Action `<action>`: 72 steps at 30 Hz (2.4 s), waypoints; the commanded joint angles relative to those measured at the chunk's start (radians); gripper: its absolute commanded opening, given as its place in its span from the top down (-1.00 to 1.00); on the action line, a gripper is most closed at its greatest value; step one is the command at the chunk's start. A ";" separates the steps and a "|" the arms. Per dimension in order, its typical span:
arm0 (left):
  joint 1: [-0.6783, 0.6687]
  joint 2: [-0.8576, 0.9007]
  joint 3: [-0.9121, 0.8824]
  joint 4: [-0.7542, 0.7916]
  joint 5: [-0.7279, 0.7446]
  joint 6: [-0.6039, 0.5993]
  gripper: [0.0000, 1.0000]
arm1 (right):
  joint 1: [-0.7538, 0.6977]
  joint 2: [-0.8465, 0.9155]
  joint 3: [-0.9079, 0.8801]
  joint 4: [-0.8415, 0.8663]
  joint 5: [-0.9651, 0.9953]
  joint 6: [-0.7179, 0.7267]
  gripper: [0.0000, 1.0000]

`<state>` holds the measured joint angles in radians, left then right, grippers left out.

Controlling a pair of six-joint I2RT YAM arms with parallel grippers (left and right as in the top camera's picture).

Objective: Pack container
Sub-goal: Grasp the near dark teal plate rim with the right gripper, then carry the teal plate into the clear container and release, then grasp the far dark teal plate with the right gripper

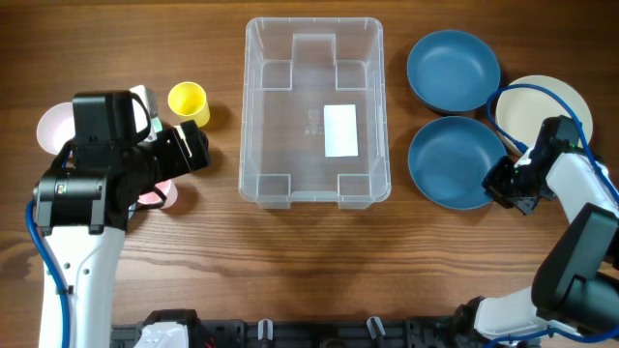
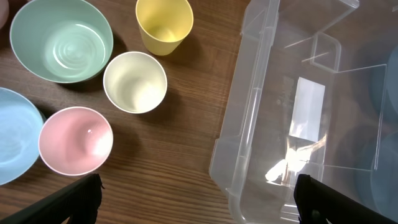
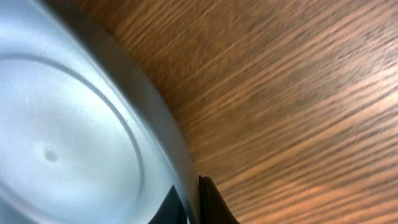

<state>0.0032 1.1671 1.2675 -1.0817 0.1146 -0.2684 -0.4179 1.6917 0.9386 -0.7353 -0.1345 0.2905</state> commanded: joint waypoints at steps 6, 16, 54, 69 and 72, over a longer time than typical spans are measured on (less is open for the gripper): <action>0.005 0.002 0.020 0.000 0.008 -0.002 -1.00 | 0.052 -0.293 0.211 -0.206 -0.041 -0.006 0.91; 0.005 0.002 0.020 0.000 0.008 -0.002 -0.99 | 0.575 -0.297 0.604 -0.167 -0.071 0.101 0.92; 0.005 0.002 0.020 -0.001 0.008 -0.002 -1.00 | 0.359 0.162 0.958 -0.429 0.151 0.503 -0.99; 0.005 0.002 0.019 0.000 0.008 -0.002 -1.00 | 0.342 0.588 0.944 -0.385 0.032 0.584 -0.99; 0.005 0.002 0.019 -0.001 0.008 -0.002 -1.00 | 0.342 0.622 0.934 -0.348 0.031 0.603 -0.99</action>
<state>0.0032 1.1671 1.2694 -1.0840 0.1146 -0.2684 -0.0792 2.2711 1.8874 -1.1049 -0.1043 0.8631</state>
